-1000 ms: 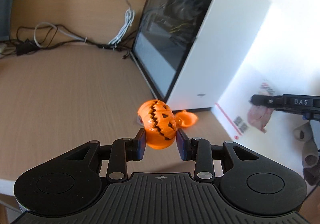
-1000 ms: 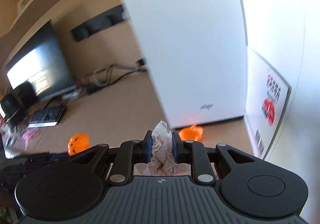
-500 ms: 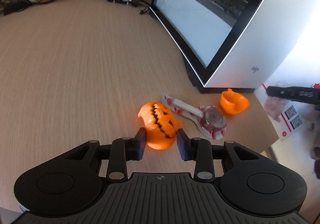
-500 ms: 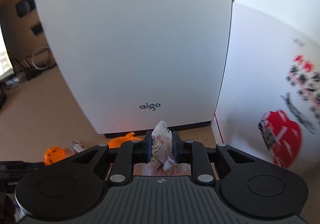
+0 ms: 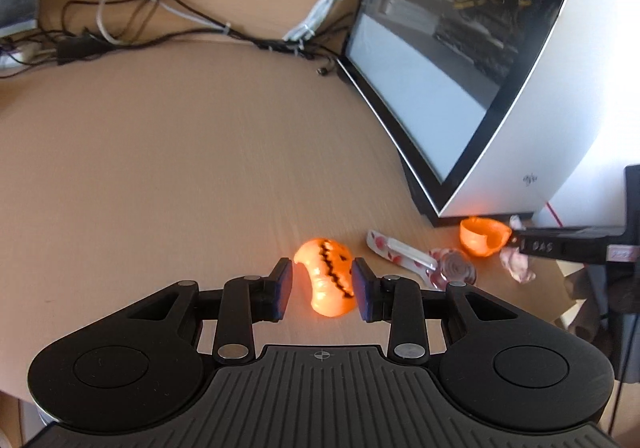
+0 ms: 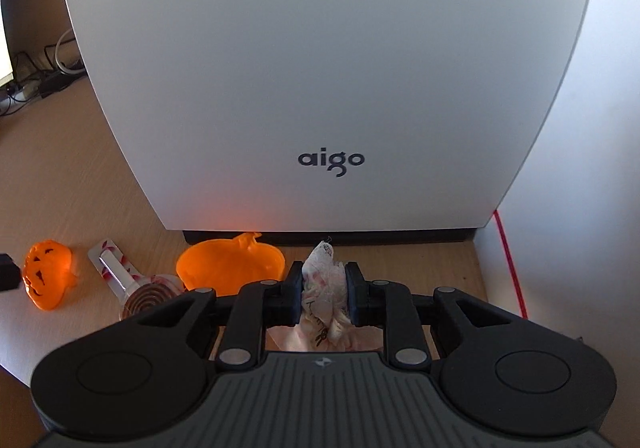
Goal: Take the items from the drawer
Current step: 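Set the jack-o-lantern and cloth bundle on the desktop and open both grippers, then move both grippers back down into the drawer toward the biscuit pack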
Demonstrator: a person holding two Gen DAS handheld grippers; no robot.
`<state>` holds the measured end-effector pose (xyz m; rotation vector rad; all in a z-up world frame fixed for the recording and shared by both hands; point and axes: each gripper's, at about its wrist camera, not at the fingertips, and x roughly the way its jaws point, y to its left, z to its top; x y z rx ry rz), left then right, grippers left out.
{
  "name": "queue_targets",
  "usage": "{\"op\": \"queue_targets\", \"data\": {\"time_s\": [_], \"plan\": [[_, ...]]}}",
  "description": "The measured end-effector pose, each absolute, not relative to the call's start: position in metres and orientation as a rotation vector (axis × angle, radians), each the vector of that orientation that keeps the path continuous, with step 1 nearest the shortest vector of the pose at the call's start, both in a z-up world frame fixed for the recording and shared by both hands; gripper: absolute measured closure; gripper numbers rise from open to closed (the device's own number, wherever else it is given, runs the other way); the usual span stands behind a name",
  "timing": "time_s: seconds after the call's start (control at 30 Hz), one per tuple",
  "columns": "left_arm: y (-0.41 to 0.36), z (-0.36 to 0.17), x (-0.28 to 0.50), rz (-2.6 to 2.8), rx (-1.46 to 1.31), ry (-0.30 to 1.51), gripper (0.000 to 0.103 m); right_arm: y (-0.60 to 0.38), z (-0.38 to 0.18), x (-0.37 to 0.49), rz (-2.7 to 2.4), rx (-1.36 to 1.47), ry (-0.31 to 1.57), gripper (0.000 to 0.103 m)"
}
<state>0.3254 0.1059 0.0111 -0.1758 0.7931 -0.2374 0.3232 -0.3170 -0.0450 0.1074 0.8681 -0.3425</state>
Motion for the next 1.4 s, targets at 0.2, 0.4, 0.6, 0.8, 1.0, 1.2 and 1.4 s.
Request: {"op": "queue_targets", "data": {"time_s": [0.2,0.4,0.6,0.8,1.0,1.2,1.4], "plan": [[0.113,0.031,0.298,-0.239,-0.165,0.766,0.067,-0.314,-0.04,0.323,-0.354,0.104,0.854,0.056],[0.122,0.036,0.266,-0.215,-0.166,0.779,0.067,-0.298,-0.011,0.305,-0.345,0.075,0.765,0.048],[0.128,0.03,0.231,-0.216,-0.176,0.821,0.067,-0.274,0.01,0.277,-0.305,0.06,0.719,0.041],[0.127,0.017,0.202,-0.254,-0.181,0.902,0.067,-0.241,0.026,0.244,-0.242,0.052,0.702,0.03],[0.121,-0.006,0.187,-0.275,-0.176,0.971,0.067,-0.198,0.015,0.199,-0.171,0.005,0.754,0.018],[0.119,-0.023,0.178,-0.266,-0.197,0.99,0.067,-0.177,-0.029,0.155,-0.085,0.026,0.898,0.017],[0.13,-0.021,0.17,-0.244,-0.228,0.984,0.067,-0.204,-0.059,0.166,-0.124,0.185,1.125,0.017]]}}
